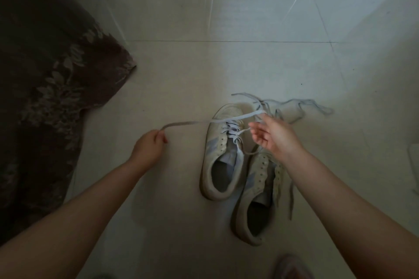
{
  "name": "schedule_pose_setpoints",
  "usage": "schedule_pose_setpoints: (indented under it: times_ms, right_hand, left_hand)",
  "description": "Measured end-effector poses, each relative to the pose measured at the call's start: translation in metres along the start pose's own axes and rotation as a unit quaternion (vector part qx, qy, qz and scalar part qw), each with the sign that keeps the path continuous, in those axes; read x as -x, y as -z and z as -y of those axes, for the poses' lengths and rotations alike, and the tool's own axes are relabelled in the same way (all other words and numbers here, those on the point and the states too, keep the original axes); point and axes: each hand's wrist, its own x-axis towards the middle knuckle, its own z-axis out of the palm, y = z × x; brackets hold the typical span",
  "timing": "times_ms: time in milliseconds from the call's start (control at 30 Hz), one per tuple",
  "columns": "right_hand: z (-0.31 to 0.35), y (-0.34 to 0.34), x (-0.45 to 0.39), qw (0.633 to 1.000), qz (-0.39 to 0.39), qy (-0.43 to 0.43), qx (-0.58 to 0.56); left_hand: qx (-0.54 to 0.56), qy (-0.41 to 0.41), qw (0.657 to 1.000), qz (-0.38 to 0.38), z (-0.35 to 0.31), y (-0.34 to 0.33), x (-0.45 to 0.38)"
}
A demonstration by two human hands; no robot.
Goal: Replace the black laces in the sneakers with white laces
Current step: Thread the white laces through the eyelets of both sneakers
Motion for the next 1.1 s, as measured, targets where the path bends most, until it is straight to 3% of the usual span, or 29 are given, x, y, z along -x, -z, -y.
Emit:
schedule_pose_setpoints:
  times_ms: [67, 167, 267, 333, 400, 533, 633, 700, 800, 900, 933, 1033, 1100]
  right_hand:
    - [-0.009, -0.002, 0.002, 0.983, -0.045, 0.114, 0.136]
    - [-0.023, -0.007, 0.012, 0.860, -0.073, 0.349, 0.364]
    - [-0.030, -0.012, 0.019, 0.785, 0.003, 0.350, 0.511]
    - [-0.035, -0.014, 0.020, 0.743, 0.032, 0.331, 0.580]
    - [-0.038, -0.015, 0.020, 0.734, 0.034, 0.347, 0.583]
    - [-0.041, -0.020, 0.022, 0.758, 0.036, 0.391, 0.522]
    - [-0.039, -0.028, 0.027, 0.811, 0.078, 0.358, 0.456]
    - [-0.038, -0.033, 0.026, 0.824, 0.093, 0.336, 0.446]
    - [-0.035, -0.034, 0.020, 0.821, 0.074, 0.341, 0.451]
    - [-0.028, -0.030, 0.015, 0.818, 0.049, 0.339, 0.462]
    - [-0.029, -0.028, 0.012, 0.816, 0.052, 0.335, 0.468]
    - [-0.029, -0.023, 0.009, 0.829, 0.070, 0.312, 0.459]
    - [-0.028, -0.016, 0.007, 0.794, 0.049, 0.361, 0.487]
  left_hand:
    - [0.184, 0.052, 0.980, 0.048, -0.026, -0.008, 0.009]
    - [0.379, 0.123, 0.909, 0.120, -0.063, -0.022, 0.017]
    - [0.525, 0.160, 0.819, 0.166, -0.092, -0.029, 0.022]
    - [0.562, 0.158, 0.793, 0.174, -0.102, -0.032, 0.022]
    - [0.604, 0.151, 0.763, 0.174, -0.106, -0.034, 0.023]
    - [0.662, 0.123, 0.717, 0.181, -0.109, -0.034, 0.027]
    - [0.667, 0.109, 0.714, 0.185, -0.114, -0.038, 0.032]
    - [0.650, 0.097, 0.730, 0.186, -0.117, -0.041, 0.033]
    - [0.599, 0.079, 0.777, 0.177, -0.115, -0.046, 0.032]
    - [0.426, 0.005, 0.894, 0.140, -0.105, -0.046, 0.034]
    - [0.380, -0.017, 0.917, 0.118, -0.100, -0.047, 0.034]
    - [0.359, -0.015, 0.932, 0.053, -0.092, -0.049, 0.031]
    - [0.373, 0.012, 0.927, 0.028, -0.089, -0.049, 0.028]
